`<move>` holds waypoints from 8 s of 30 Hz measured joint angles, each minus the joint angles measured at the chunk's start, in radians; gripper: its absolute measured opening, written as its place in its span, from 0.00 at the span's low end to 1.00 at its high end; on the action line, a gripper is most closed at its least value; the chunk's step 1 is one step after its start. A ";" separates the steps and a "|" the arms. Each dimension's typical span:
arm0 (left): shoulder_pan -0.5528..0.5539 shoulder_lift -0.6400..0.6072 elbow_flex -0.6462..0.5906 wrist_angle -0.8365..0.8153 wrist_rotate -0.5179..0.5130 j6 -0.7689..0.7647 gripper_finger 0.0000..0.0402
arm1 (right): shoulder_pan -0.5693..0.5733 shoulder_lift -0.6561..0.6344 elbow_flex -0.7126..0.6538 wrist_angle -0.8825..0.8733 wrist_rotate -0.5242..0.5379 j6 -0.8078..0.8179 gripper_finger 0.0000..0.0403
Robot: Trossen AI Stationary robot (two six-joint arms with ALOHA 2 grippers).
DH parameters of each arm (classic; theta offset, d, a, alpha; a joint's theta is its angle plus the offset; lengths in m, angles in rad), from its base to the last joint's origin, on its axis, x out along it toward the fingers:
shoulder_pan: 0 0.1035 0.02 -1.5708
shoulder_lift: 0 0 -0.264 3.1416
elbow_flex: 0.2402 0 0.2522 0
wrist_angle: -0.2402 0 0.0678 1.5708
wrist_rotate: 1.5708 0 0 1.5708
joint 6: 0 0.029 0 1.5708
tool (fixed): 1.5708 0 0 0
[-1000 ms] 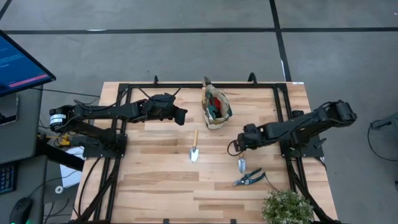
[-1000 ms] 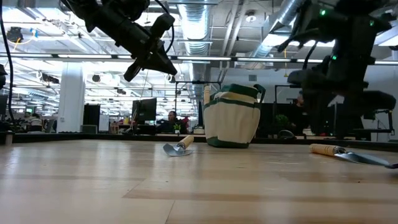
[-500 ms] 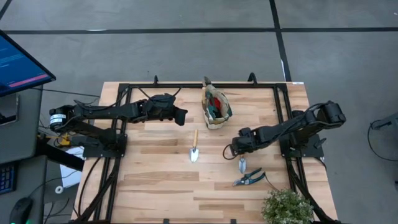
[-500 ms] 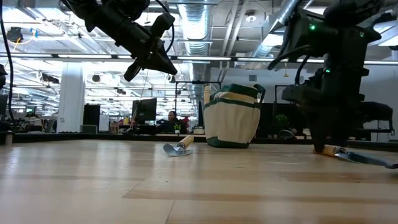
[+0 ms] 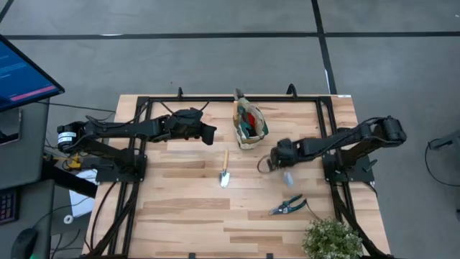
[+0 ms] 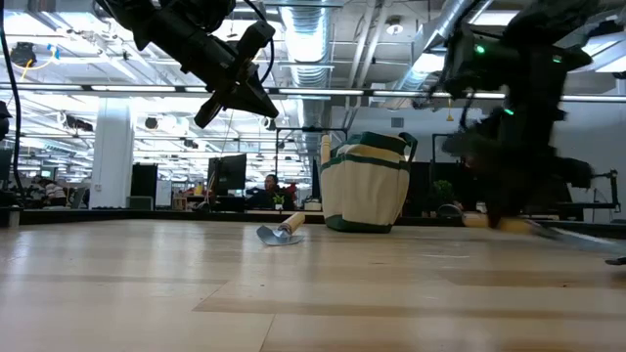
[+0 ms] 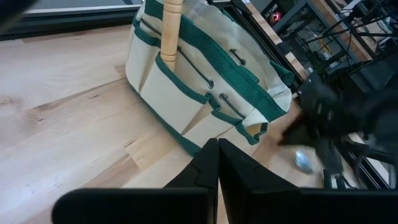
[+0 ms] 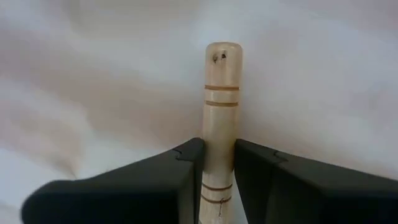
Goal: Pick & Place Garden tools in Gardening bag
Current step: Put the brown trowel into the gardening bag
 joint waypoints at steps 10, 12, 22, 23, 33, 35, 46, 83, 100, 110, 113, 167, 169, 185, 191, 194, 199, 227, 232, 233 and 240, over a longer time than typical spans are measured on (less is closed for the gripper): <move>0.000 0.000 0.000 0.001 -0.016 0.005 0.02 | -0.191 -0.346 0.003 -0.007 0.187 -0.187 0.14; 0.000 0.000 0.000 0.001 -0.021 0.005 0.02 | -0.235 -0.418 0.003 -0.004 0.211 -0.239 0.14; 0.039 0.000 0.000 0.019 -0.027 0.027 0.02 | -0.426 -0.655 0.005 0.147 0.290 -0.545 0.14; 0.045 0.000 0.000 0.025 -0.027 0.027 0.02 | -0.442 -0.661 0.005 0.174 0.287 -0.578 0.14; 0.119 0.000 0.000 0.056 0.020 0.035 0.02 | -0.568 -0.578 0.006 0.441 0.198 -0.822 0.14; 0.138 0.000 0.000 0.057 0.042 0.035 0.02 | -0.569 -0.537 0.006 0.512 0.199 -0.877 0.14; 0.208 0.000 0.000 0.067 0.177 0.029 0.02 | -0.666 -0.300 0.007 0.942 -0.103 -1.042 0.14; 0.211 0.000 0.000 0.101 0.134 -0.053 0.02 | -0.772 -0.230 -0.310 1.556 -0.578 -1.050 0.14; 0.208 0.000 0.000 0.115 0.134 -0.059 0.02 | -0.740 0.032 -0.245 1.859 -0.622 -0.956 0.14; 0.208 0.000 0.000 0.117 0.134 -0.049 0.02 | -0.782 0.068 -0.160 1.855 -0.699 -0.965 0.14; 0.208 0.000 0.000 0.117 0.134 -0.048 0.02 | -0.818 0.049 -0.160 1.855 -0.707 -0.975 0.14; 0.209 0.000 0.000 0.115 0.111 -0.048 0.02 | -0.828 0.082 -0.107 1.649 -0.813 -1.069 0.14; 0.209 0.000 0.000 0.115 0.111 -0.048 0.02 | -0.829 0.082 -0.107 1.623 -0.828 -1.091 0.14; 0.209 0.000 0.000 0.115 0.104 -0.016 0.02 | -0.783 0.082 -0.117 1.579 -0.855 -1.133 0.14; 0.209 0.000 0.000 0.115 0.089 -0.015 0.02 | -0.766 0.082 -0.117 1.637 -0.864 -1.108 0.14; 0.209 0.000 0.000 0.115 0.089 -0.017 0.02 | -0.767 0.082 -0.117 1.660 -0.864 -1.104 0.14; 0.209 0.000 0.000 0.115 0.089 -0.018 0.02 | -0.767 0.082 -0.117 1.652 -0.864 -1.107 0.14; 0.209 0.000 0.000 0.116 0.089 -0.022 0.02 | -0.800 0.054 -0.116 1.517 -0.919 -1.139 0.14; 0.209 0.000 0.000 0.116 0.089 -0.020 0.02 | -0.759 0.063 -0.116 1.534 -0.915 -1.159 0.14; 0.209 0.000 0.000 0.116 0.089 -0.018 0.02 | -0.752 0.063 -0.116 1.542 -0.915 -1.159 0.14; 0.209 0.000 0.000 0.115 0.081 -0.016 0.02 | -0.740 0.064 -0.098 1.583 -0.914 -1.158 0.14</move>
